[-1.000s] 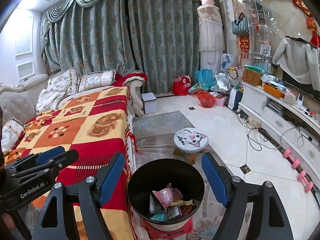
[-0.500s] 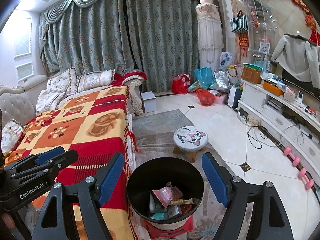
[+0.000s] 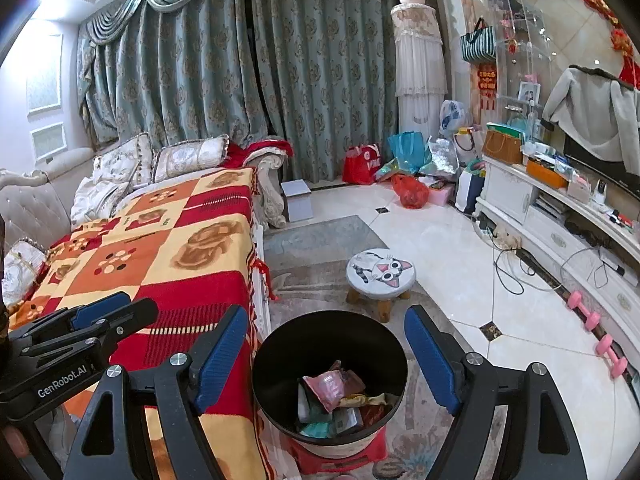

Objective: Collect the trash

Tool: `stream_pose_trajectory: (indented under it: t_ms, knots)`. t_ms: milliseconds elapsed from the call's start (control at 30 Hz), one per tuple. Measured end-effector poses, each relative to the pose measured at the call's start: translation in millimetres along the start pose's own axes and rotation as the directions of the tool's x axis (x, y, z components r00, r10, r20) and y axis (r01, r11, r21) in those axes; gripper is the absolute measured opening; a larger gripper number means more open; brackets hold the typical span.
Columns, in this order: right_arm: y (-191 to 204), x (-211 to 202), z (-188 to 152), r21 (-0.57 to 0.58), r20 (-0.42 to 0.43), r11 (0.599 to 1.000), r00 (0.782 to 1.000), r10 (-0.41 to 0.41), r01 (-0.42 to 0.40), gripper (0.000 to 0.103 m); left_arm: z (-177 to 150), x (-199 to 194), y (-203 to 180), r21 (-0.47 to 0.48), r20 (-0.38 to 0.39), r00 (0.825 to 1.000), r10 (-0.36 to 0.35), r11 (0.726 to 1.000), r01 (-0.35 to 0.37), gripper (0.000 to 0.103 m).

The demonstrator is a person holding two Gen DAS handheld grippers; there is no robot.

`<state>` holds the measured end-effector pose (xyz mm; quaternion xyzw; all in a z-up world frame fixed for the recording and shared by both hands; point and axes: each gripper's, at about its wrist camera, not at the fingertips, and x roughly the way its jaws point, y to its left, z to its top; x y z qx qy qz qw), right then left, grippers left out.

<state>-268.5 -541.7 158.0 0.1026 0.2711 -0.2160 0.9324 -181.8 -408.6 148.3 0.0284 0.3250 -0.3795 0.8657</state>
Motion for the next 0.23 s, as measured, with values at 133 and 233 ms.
stream_pose_trajectory:
  t_ms: [133, 233]
  knots:
    - [-1, 0, -3, -0.002, -0.007, 1.0, 1.0, 0.003, -0.003, 0.079, 1, 0, 4, -0.005, 0.002, 1.0, -0.005, 1.0, 0.005, 0.043]
    - [3, 3, -3, -0.005, -0.018, 1.0, 1.0, 0.009, -0.009, 0.079, -1, 0, 13, -0.019, -0.006, 1.0, -0.005, 1.0, 0.005, 0.043]
